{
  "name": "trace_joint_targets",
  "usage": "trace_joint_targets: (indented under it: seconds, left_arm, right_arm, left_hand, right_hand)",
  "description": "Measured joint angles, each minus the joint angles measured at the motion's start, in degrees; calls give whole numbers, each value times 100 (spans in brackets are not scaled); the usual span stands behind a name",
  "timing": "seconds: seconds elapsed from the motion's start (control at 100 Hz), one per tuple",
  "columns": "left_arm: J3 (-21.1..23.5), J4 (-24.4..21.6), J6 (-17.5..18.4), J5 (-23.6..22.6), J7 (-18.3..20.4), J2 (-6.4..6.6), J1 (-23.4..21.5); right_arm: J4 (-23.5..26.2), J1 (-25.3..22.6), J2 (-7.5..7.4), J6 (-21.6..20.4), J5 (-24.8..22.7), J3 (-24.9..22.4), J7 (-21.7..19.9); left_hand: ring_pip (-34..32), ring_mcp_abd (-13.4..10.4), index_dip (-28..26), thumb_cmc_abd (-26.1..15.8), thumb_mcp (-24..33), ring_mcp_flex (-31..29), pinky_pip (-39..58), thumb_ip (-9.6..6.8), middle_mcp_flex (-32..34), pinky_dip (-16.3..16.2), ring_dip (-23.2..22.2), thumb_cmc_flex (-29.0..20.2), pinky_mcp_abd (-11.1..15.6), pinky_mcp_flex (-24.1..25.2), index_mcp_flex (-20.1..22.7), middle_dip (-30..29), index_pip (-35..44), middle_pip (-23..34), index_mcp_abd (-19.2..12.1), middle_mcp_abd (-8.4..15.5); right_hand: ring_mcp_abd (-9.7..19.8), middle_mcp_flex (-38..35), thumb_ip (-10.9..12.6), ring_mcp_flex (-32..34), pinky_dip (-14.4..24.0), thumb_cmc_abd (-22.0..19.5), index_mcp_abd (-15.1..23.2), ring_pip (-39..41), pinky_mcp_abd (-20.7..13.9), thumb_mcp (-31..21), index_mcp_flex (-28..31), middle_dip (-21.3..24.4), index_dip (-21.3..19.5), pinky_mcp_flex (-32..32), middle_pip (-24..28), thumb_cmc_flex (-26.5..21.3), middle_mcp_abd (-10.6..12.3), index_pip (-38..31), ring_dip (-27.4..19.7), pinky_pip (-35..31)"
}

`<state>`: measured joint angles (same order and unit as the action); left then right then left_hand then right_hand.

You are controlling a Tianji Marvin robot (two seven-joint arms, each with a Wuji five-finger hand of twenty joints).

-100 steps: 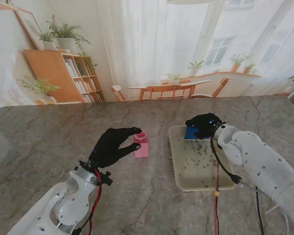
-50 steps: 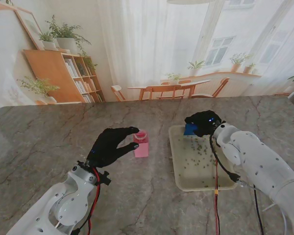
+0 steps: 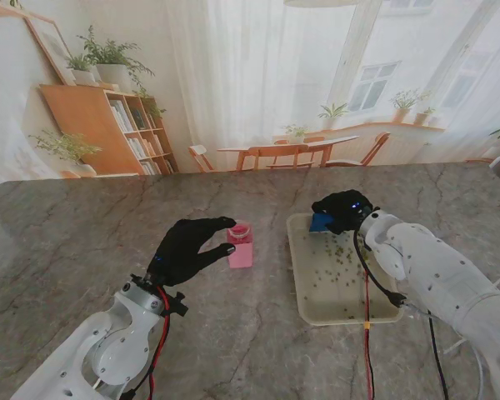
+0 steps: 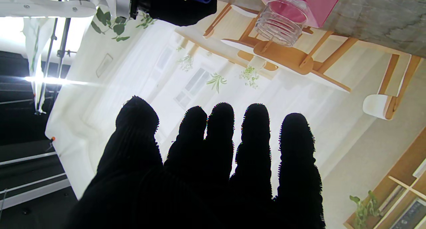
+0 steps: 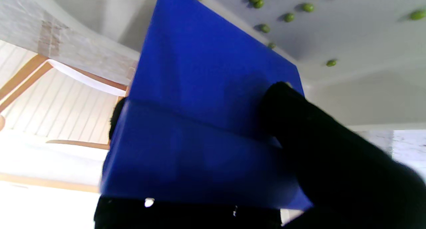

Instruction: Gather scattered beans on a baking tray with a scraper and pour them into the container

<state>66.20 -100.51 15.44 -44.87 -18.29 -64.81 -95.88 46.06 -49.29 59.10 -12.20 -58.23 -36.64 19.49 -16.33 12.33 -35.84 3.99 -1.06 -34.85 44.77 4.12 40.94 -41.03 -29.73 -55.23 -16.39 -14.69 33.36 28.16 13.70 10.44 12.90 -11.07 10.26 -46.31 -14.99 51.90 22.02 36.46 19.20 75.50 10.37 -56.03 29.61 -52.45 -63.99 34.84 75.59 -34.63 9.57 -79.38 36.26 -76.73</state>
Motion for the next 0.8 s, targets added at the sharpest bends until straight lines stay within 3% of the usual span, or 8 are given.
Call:
trace_joint_targets:
  seconds: [0.15,0.4,0.55,0.8]
  left_arm:
    - [-7,-1,-2,-22,-8,3,0]
    - [-6,-1,-23,-17,-1,3,-2]
    - [4,-4,-23,-15,1,3,-8]
    - [42,-9,-20,-9,-5,2,-31]
  right_arm:
    - [-188,110,32,-47,197,251,35]
    - [-230,74,50,-141,275,214,-54]
    - [-85,-115,37,-200,293,-76,-322]
    - [602,-705,-91,-278,-85,-839,-732]
  left_hand:
    - [0,0,0,0,0,0,0,0,0,0,0,0,0,0,0,0,0,0,-1,0]
    - [0,0,0,0,0,0,0,0,0,0,-1,0,0,0,1,0,0,-1,-1,0]
    - [0,0,0,0,0,0,0,0,0,0,-1,0,0,0,1,0,0,-1,-1,0]
    - [0,0,-1,0,0,0,0,0,0,0,-2,0,-1,0,1,0,0,-1,-1,0]
  right_hand:
    - [0,-33,-55,7,0,33,27,-18,2,-7,202,5,-196,15,0,46,18,-12,0,0]
    - [2,-232,-52,234,0,220,133,-38,2,-196,370,210,-202,235,8,124,77,-187,1,0]
    - [2,-379,-42,298,0,430,144,5,2,-515,549,299,-210,412,18,211,80,-307,67,-46]
    - [23,-526,-42,419,0,578,149,136,-21,-683,623,360,-215,631,69,329,115,-431,79,-123]
